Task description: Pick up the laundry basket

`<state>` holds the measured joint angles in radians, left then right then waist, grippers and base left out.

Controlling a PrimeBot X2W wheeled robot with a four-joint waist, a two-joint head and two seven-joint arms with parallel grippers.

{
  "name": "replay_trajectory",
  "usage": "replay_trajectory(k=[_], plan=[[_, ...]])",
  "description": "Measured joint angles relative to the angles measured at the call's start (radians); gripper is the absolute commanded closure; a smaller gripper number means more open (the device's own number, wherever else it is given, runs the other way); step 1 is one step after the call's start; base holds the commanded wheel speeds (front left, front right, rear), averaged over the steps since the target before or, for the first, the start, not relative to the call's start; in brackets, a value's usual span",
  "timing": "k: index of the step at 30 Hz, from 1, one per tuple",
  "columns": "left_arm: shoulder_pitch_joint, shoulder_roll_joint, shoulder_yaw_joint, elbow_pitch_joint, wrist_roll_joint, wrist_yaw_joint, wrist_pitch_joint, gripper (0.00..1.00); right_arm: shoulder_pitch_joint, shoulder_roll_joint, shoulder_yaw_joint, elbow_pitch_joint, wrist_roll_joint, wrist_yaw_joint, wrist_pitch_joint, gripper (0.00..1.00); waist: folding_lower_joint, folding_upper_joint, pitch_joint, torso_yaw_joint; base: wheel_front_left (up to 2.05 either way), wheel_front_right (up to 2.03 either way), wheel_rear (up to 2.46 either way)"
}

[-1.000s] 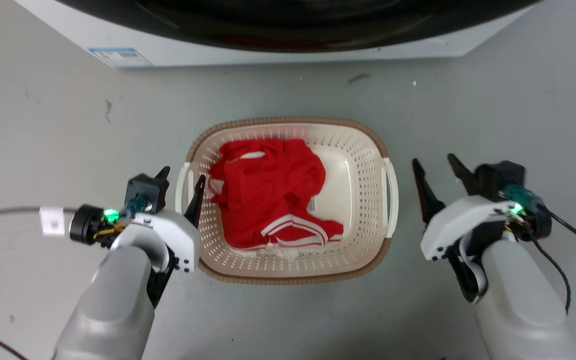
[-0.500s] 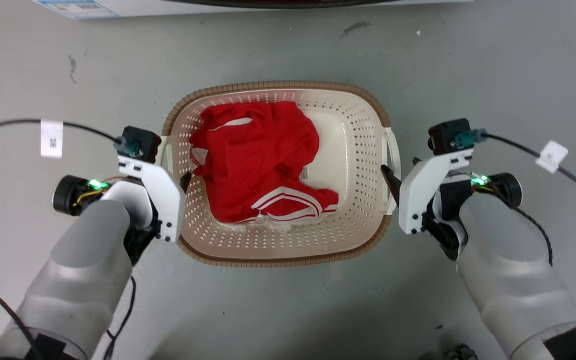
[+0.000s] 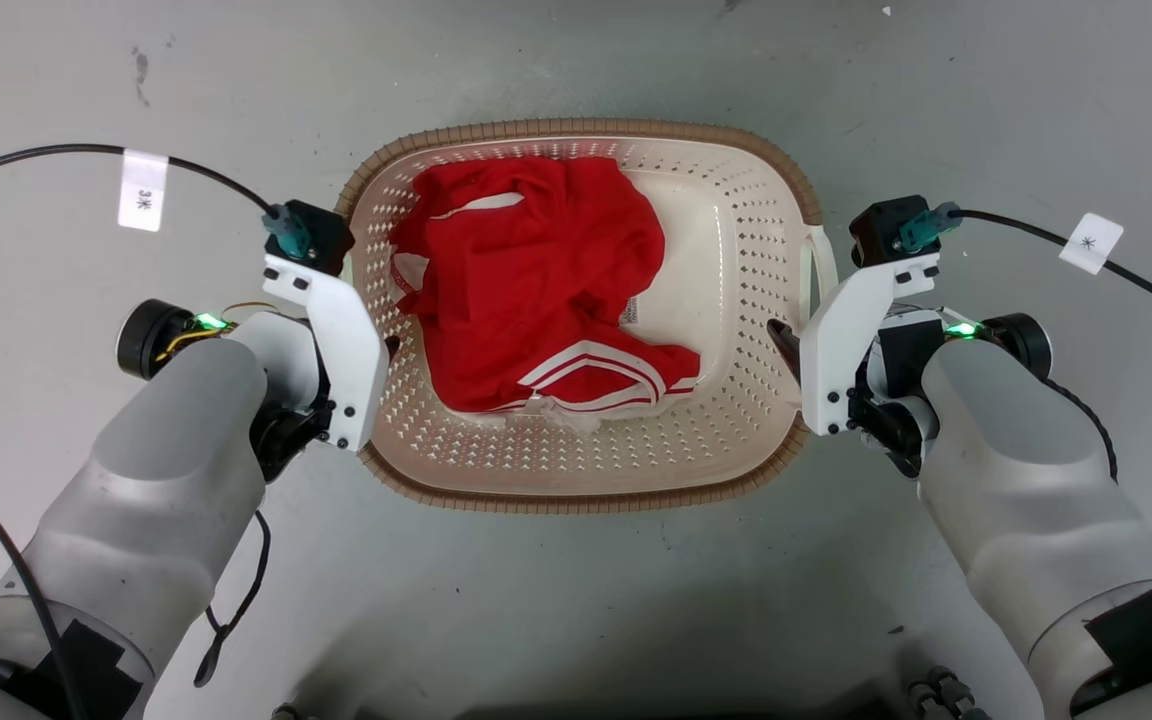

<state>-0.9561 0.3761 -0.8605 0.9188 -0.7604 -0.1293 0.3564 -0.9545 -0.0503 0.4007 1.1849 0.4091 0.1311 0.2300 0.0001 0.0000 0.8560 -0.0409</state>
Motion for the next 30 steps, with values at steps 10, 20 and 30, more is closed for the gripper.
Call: replay_trajectory(k=[10,20,30], plan=[[-0.034,-0.001,-0.097,0.018,-0.079,0.000,-0.031,0.00,-0.022,0.000,0.045,0.035,0.048,0.000,-0.034,0.00,0.0000,0.0000,0.017,0.012,0.00,0.00,0.00],[-0.053,-0.002,-0.168,0.012,-0.179,0.000,-0.018,1.00,-0.039,-0.001,0.087,0.062,0.077,-0.002,-0.030,1.00,-0.0001,0.0000,0.026,0.022,0.00,0.00,0.00],[-0.051,0.011,-0.260,-0.007,-0.266,0.001,0.009,1.00,-0.041,-0.002,0.129,0.083,0.088,-0.002,0.028,1.00,0.0000,0.0000,-0.023,0.020,0.00,0.00,0.00]])
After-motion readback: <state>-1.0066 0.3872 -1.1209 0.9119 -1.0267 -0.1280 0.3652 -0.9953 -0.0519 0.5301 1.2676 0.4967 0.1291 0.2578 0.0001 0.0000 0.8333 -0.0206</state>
